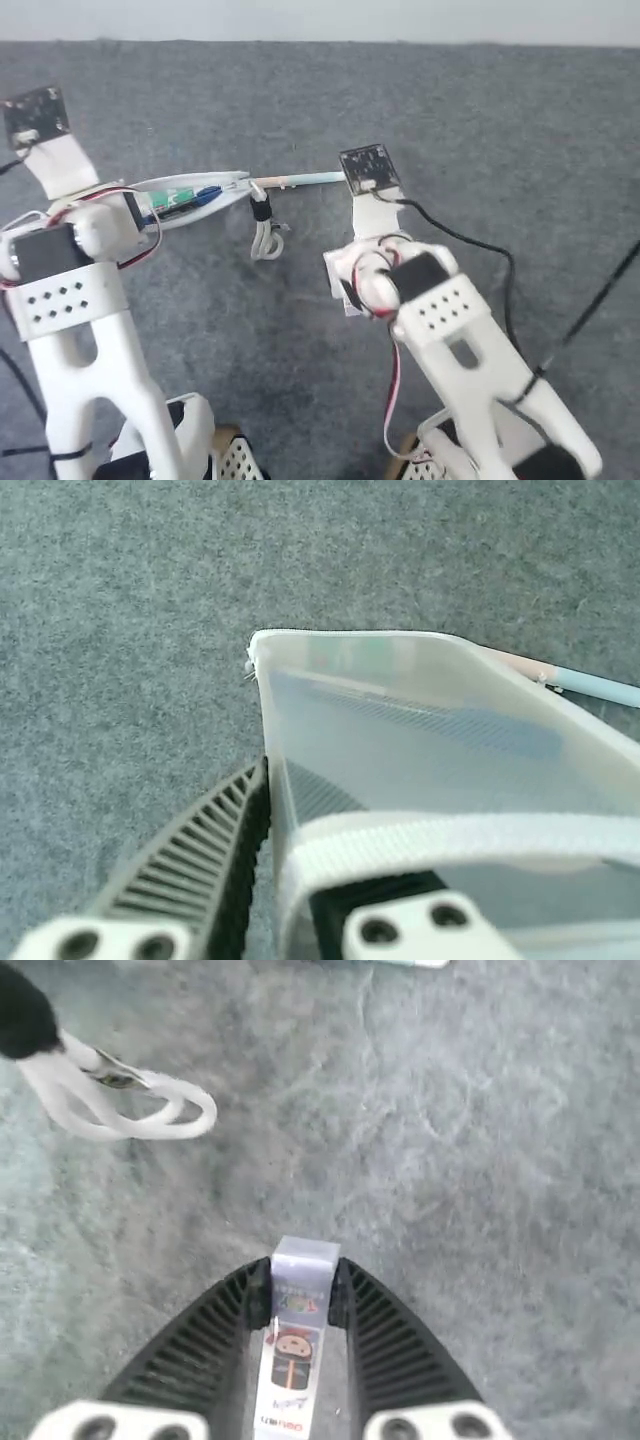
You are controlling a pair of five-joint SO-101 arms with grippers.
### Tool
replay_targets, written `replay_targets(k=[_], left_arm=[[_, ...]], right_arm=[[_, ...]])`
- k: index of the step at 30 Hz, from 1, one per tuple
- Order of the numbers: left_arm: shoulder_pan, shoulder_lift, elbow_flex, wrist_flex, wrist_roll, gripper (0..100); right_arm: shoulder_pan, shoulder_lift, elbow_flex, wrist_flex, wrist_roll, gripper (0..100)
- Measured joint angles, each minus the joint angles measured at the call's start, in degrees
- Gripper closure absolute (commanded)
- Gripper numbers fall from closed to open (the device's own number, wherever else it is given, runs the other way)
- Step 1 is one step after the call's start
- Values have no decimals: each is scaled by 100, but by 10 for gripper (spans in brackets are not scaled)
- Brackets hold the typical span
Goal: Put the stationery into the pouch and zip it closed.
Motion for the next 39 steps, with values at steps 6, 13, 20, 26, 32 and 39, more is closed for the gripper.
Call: replay_targets(k=[6,13,20,26,32,39], left_arm=[[0,0,0,0,0,988],[0,0,0,0,0,988],[0,0,0,0,0,988],[0,0,0,0,0,988],[0,0,0,0,0,988],[0,0,0,0,0,988]], right_arm=[[-35,-563,281,-211,0,993],[-264,-1152,290,-299,0,993],[-615,-1899,290,-1108,0,993],[-633,-2189,290,-2365,158,993],[-1204,-2198,290,-3376,853,993],[-1530,-2198,721,-4677,1046,993]])
